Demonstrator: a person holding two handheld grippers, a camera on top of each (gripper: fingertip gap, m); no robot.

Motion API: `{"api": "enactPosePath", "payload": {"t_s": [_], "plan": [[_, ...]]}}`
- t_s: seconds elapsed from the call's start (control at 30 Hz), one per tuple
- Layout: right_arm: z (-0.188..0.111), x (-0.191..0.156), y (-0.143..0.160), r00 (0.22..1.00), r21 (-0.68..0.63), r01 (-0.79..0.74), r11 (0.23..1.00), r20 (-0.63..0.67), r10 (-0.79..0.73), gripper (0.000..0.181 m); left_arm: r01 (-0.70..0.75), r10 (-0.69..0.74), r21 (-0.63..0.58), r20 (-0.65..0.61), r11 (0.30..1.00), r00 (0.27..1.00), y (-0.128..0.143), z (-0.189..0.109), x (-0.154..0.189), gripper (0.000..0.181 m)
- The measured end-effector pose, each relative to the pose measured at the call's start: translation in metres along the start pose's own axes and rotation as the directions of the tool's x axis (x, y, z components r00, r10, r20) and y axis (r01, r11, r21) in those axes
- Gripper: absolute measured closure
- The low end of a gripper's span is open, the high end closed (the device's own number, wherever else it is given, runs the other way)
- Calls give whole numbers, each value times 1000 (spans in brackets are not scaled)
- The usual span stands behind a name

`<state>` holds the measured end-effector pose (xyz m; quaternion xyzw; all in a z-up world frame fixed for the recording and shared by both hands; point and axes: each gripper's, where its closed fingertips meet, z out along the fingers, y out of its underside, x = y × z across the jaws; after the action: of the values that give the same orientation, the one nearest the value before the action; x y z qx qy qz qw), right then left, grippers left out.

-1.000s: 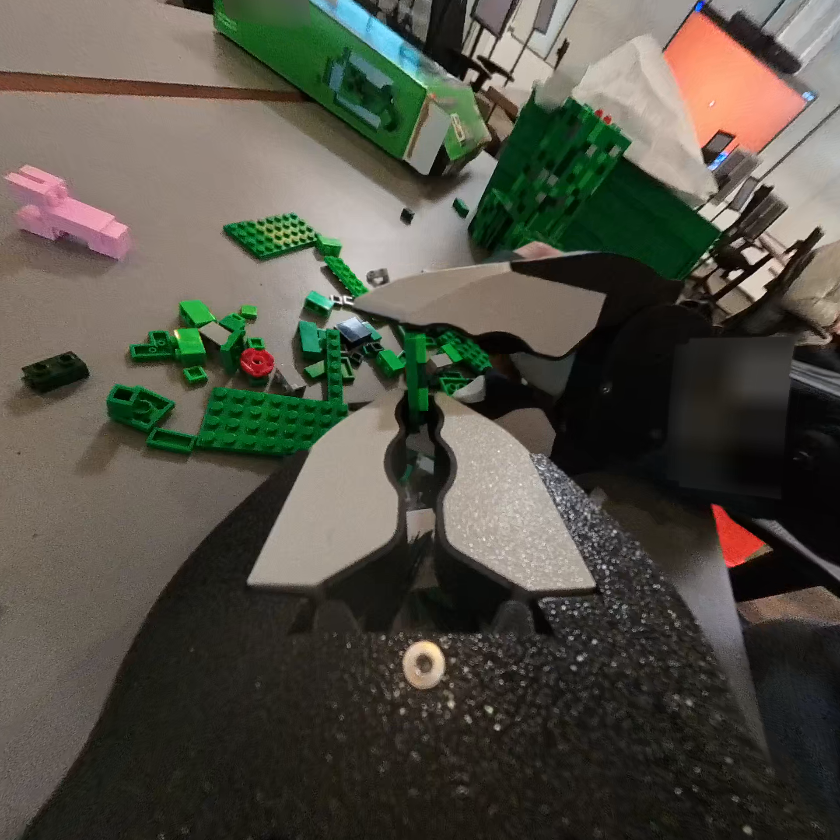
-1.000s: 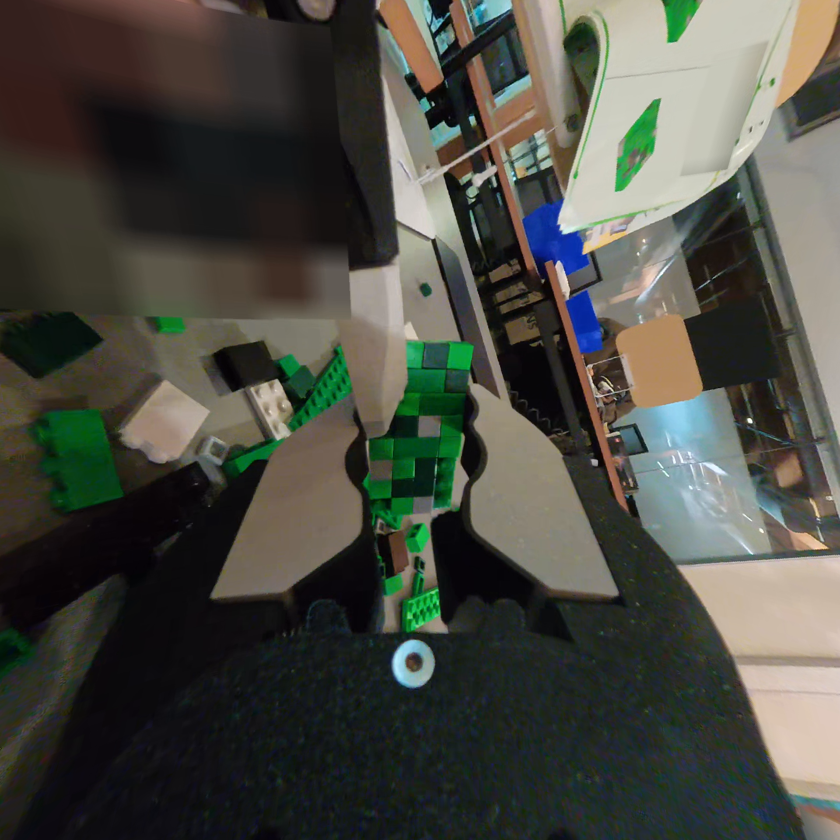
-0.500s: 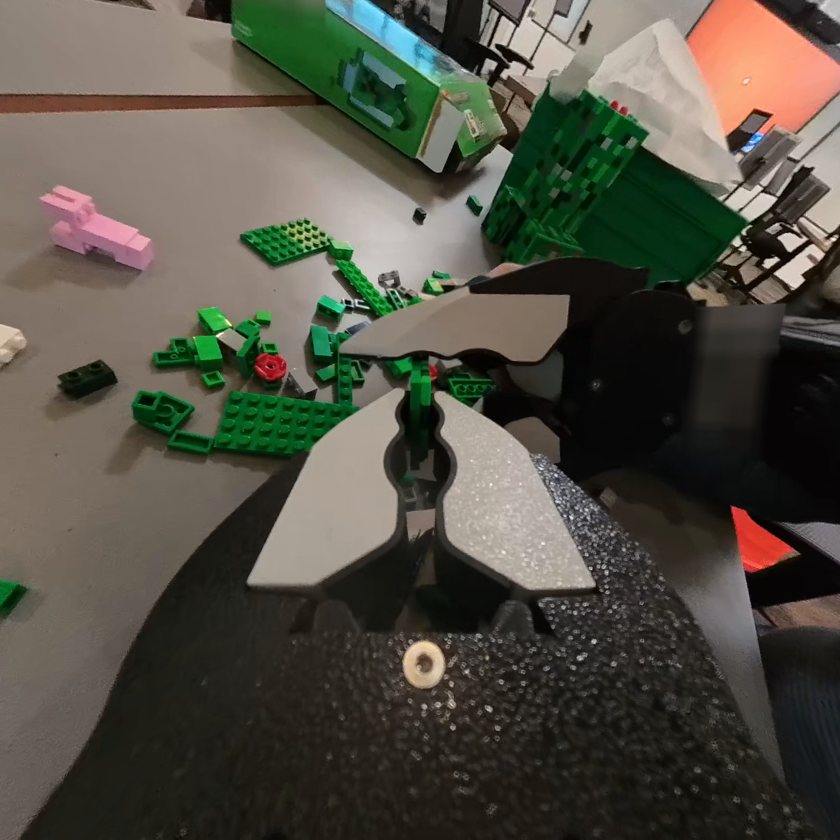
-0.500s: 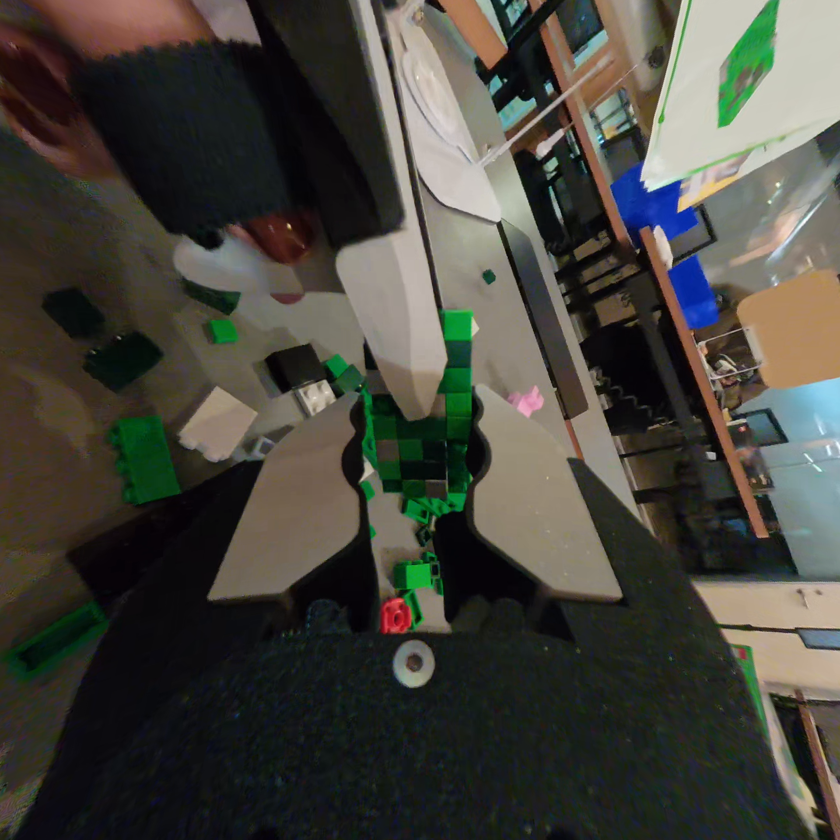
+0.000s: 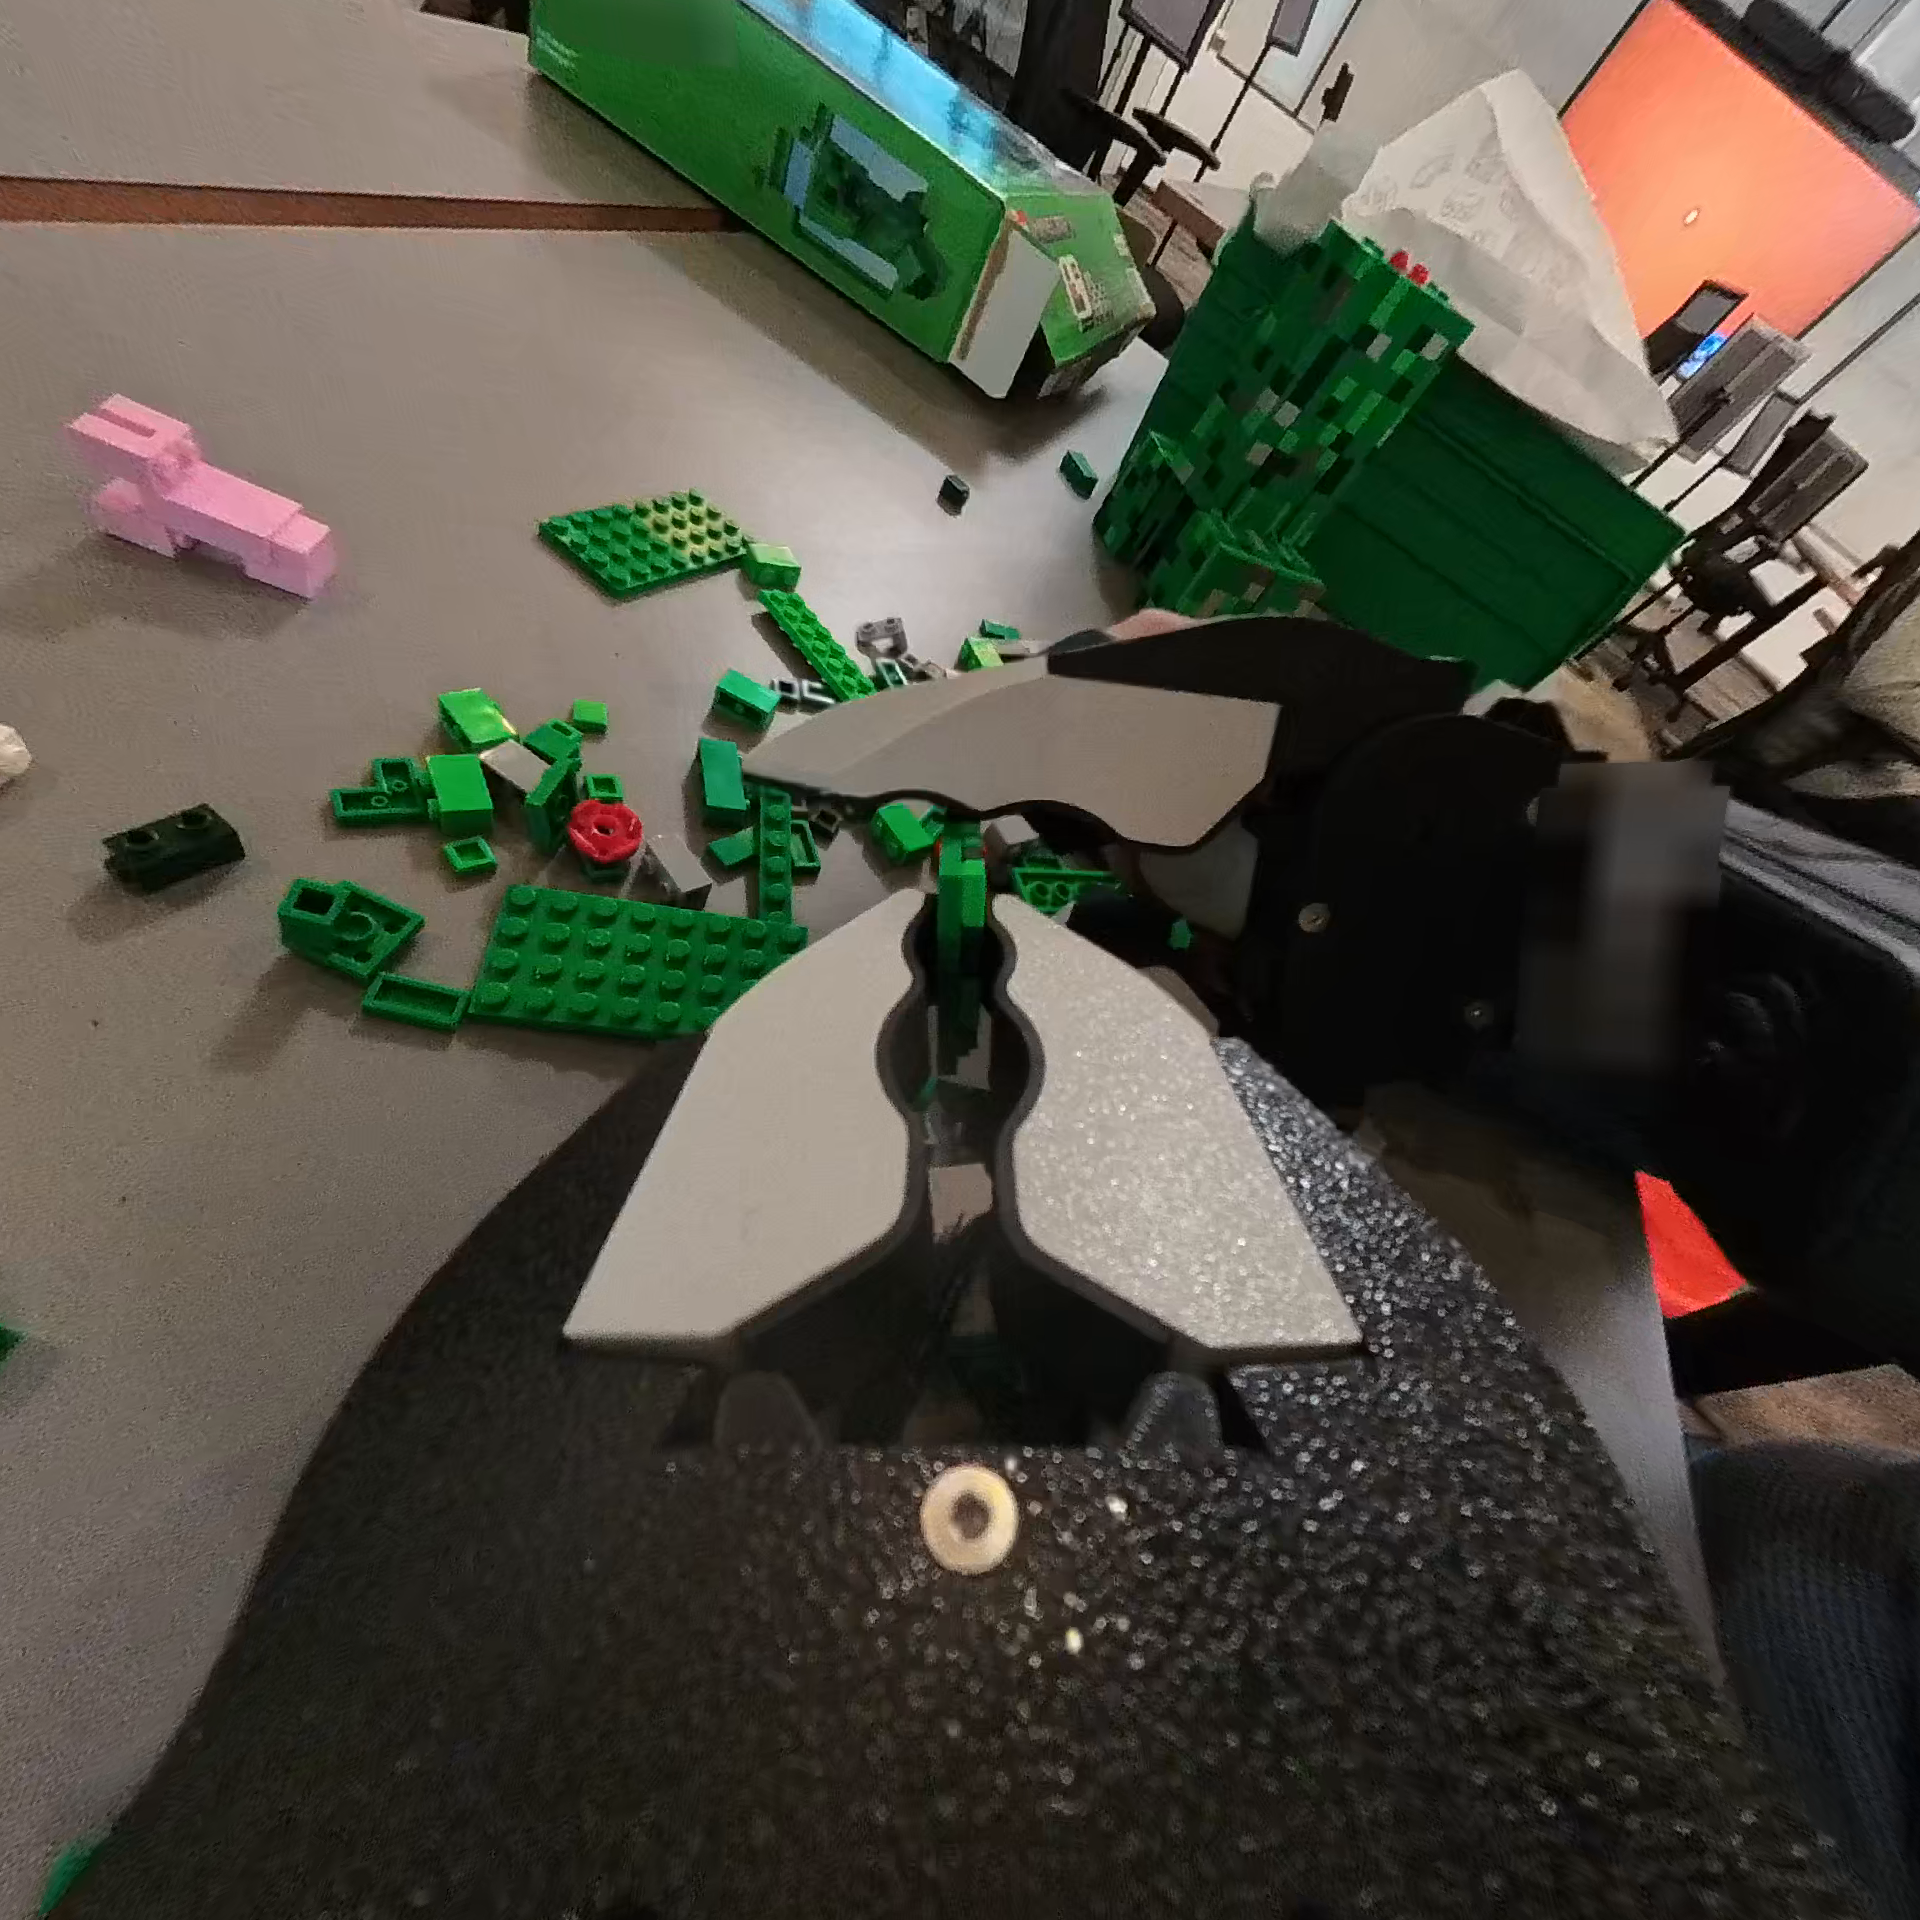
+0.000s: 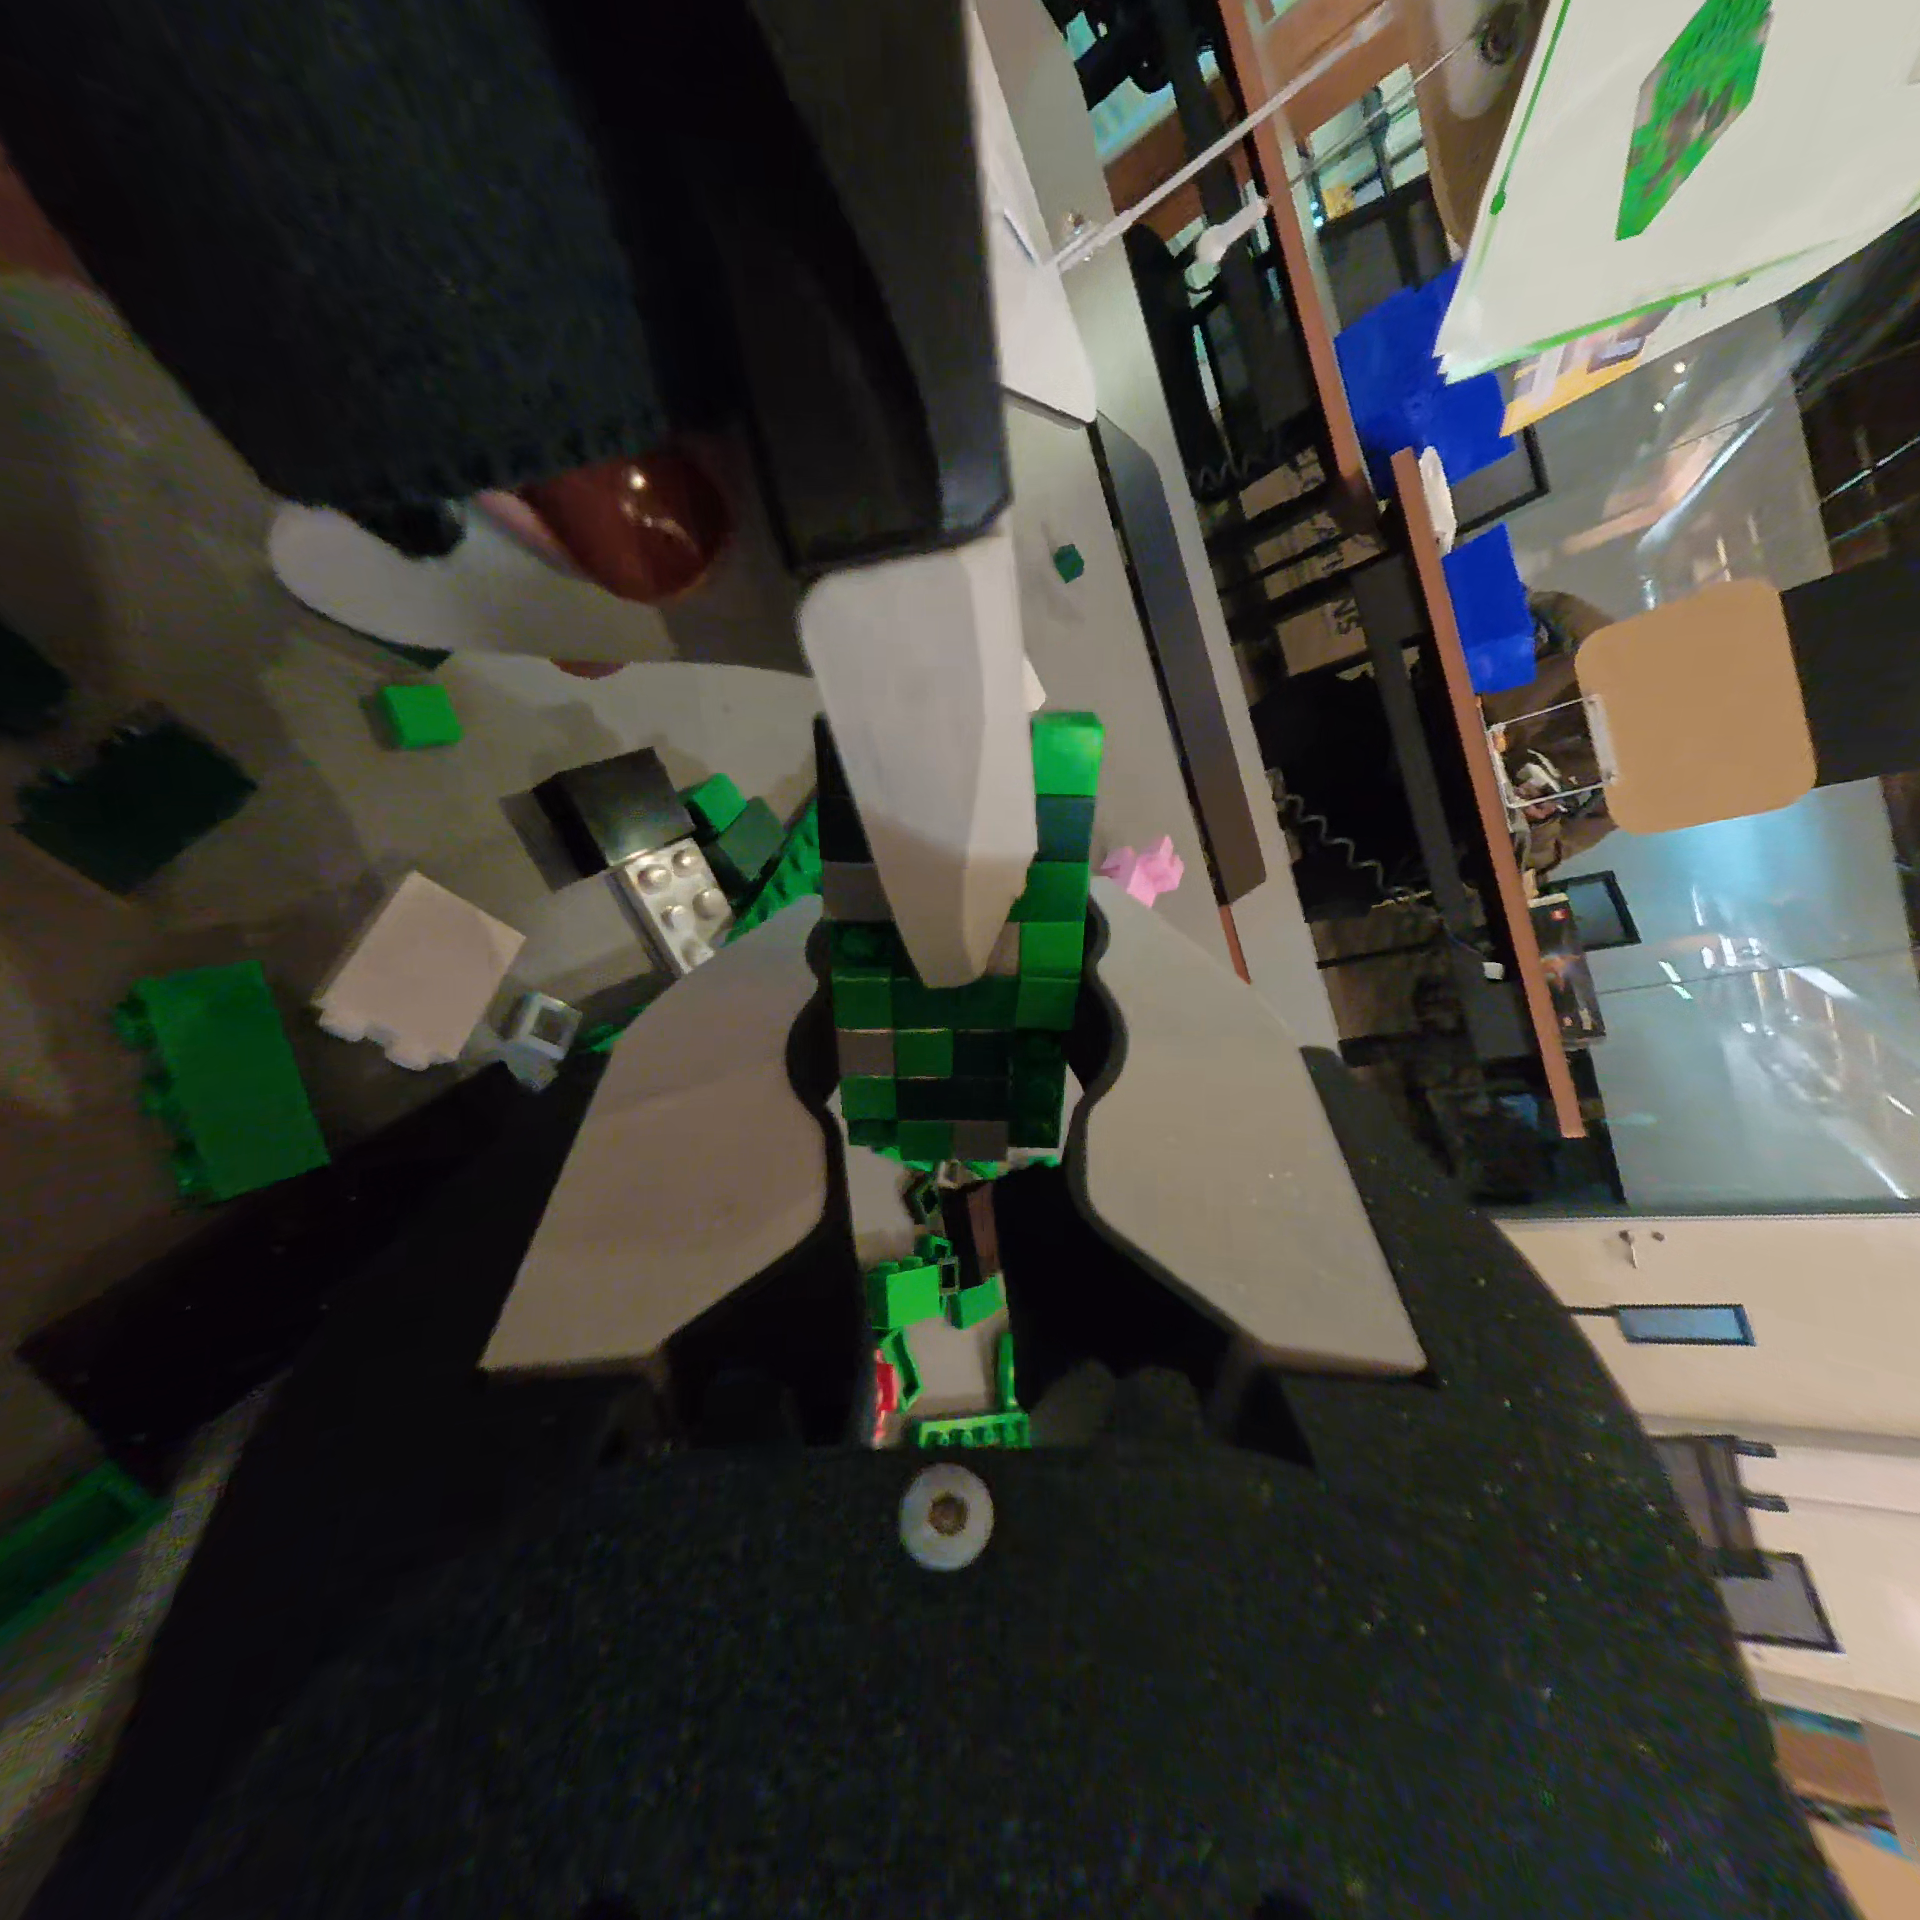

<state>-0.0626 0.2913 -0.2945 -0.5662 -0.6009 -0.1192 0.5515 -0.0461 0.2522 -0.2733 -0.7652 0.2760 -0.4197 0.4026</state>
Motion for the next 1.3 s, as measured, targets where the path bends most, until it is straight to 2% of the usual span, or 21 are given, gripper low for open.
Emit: {"api": "enactPosePath", "payload": {"t_s": [0.13,0.2,0.23,0.27,0.37,0.53,0.7,1.0,1.3], "plan": [[1,7,0,995,-43,69,997,-67,-71,140,119,-117,46,-51,992,992,-4,-1,-1,175],[-1,13,-4,978,-51,143,988,-147,-149,147,179,-176,70,-47,981,983,-6,-3,-7,175],[-1,16,-5,963,-70,190,979,-181,-200,148,241,-232,85,-101,967,967,-9,-4,-5,175],[1,13,-4,968,-84,179,980,-162,-191,148,271,-259,88,-123,959,958,-9,-5,-6,175],[5,6,0,984,-73,126,989,-120,-134,146,229,-226,47,-65,972,972,-2,-3,-11,175],[8,0,0,995,-52,72,996,-62,-75,131,115,-115,-18,3,993,993,6,3,-9,176],[8,-6,0,998,-44,58,997,-16,-59,140,87,-88,-38,-14,995,996,9,8,0,175],[9,-4,3,999,-73,41,997,-30,-43,140,107,-107,-19,-3,994,994,6,6,-3,175],[13,7,8,970,-184,162,970,-153,-191,142,284,-281,29,-82,958,956,4,6,-8,174]]}}
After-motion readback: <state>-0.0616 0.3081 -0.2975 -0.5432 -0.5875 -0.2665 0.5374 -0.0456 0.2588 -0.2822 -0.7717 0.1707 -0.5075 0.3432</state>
